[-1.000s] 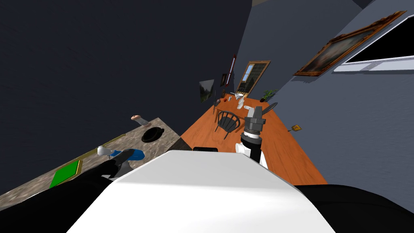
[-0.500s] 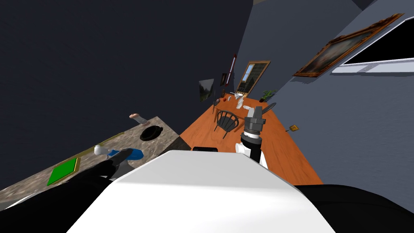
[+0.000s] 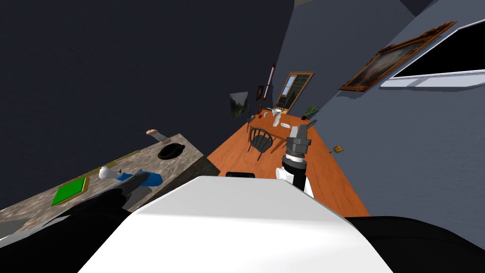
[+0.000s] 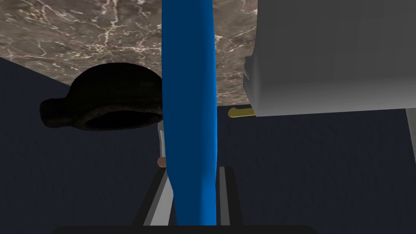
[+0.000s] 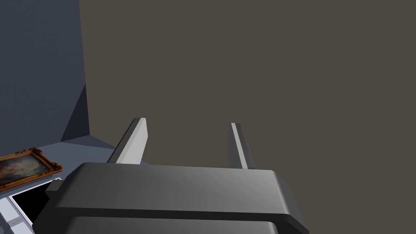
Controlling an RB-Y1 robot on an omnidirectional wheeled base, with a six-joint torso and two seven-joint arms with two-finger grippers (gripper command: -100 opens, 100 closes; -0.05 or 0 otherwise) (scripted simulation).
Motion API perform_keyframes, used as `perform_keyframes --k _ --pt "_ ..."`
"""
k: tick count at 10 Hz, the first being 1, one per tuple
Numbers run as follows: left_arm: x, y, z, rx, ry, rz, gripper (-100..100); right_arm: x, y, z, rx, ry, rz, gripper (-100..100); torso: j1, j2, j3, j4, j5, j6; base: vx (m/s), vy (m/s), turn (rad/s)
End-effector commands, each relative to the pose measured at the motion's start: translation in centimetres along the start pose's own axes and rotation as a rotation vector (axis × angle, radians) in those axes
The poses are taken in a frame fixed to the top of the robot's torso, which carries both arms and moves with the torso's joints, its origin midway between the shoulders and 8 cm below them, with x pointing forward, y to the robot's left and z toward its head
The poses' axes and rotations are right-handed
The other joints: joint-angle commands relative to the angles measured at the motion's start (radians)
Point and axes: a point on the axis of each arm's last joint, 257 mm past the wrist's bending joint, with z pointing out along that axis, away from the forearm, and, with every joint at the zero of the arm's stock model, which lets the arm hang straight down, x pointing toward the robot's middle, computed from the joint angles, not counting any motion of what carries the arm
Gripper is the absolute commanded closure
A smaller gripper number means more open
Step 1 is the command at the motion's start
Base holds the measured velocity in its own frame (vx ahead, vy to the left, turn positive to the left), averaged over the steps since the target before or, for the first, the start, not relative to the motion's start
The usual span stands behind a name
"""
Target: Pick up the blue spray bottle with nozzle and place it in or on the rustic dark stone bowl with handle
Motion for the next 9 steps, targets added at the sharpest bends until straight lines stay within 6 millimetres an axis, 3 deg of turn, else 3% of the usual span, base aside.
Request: perform_keyframes --k 1,5,7,9 --pt "-1.5 0.4 0.0 0.002 -0.032 0.028 100 0.0 0.0 0.0 0.000 0.000 0.000 0 0.000 0.000 0.000 0.000 0.000 0.000 -0.081 -0.247 -0.012" --pt "-4.0 2.1 0.0 -0.026 -0.076 0.048 100 0.0 0.0 0.0 0.000 0.000 0.000 0 0.005 -0.006 -0.003 -0.001 0.000 0.001 -0.023 -0.132 -0.040" --pt "-5.1 3.2 -0.2 -0.055 -0.085 0.026 100 0.0 0.0 0.0 0.000 0.000 0.000 0 0.010 -0.013 -0.007 -0.003 0.001 0.001 0.122 -0.028 -0.064" --pt "-5.9 4.3 -0.4 -0.087 -0.086 -0.004 100 0.0 0.0 0.0 0.000 0.000 -0.001 0 0.018 -0.022 -0.013 -0.005 0.002 0.002 0.216 0.075 -0.064"
